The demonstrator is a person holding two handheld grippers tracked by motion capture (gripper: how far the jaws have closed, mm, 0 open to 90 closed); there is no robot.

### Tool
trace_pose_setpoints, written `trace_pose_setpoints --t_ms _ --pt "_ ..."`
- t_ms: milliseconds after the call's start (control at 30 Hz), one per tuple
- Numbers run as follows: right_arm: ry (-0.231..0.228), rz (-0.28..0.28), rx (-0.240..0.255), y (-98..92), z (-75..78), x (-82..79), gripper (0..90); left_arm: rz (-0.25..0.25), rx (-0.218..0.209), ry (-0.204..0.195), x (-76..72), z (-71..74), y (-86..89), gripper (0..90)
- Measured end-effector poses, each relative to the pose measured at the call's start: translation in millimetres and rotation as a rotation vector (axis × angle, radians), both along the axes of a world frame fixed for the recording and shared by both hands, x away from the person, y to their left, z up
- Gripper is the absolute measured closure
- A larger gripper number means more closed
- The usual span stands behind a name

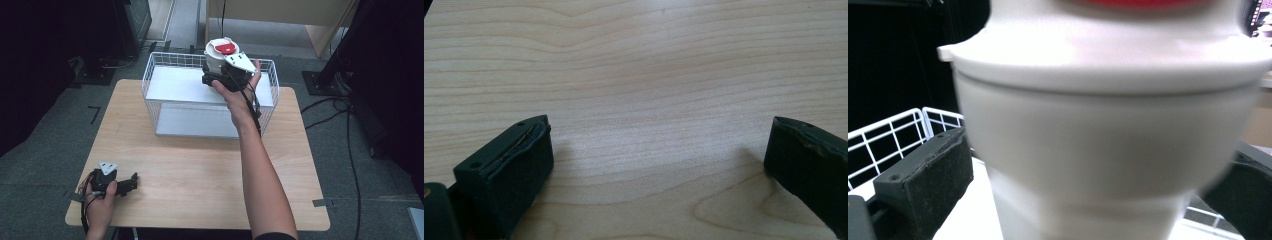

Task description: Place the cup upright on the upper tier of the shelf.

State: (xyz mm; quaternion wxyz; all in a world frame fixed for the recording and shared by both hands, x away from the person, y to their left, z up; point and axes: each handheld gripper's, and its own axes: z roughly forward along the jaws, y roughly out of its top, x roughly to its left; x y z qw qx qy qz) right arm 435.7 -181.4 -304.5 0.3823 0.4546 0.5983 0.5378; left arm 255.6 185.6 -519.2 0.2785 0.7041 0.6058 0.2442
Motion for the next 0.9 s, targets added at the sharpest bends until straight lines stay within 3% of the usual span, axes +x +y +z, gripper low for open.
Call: trace_pose_setpoints --t_ms 900 --pt "-0.016 0.046 -0.045 -15.1 -9.1 -42.8 0.0 0.000 0.002 0.001 0.1 -0.1 -0.3 0.0"
